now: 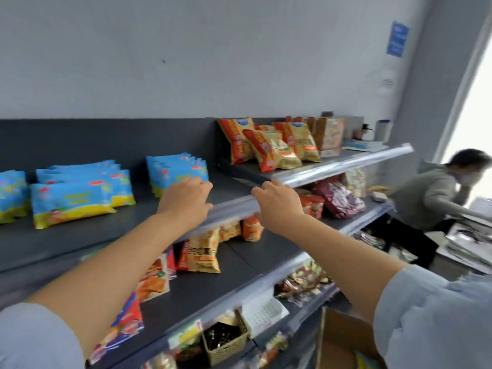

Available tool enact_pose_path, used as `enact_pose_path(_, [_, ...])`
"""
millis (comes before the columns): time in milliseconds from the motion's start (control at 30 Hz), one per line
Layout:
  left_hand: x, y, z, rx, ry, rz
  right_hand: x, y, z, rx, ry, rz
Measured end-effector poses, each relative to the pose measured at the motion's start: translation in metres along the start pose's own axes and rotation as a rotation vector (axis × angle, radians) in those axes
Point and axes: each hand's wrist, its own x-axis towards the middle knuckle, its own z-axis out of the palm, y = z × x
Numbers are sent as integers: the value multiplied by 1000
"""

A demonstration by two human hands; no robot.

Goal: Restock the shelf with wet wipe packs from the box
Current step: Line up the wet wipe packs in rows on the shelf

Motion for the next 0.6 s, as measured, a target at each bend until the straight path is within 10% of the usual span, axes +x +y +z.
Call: enact_pose_path(600, [8, 274, 161, -232, -338, 356, -176, 203, 114, -28, -323, 385])
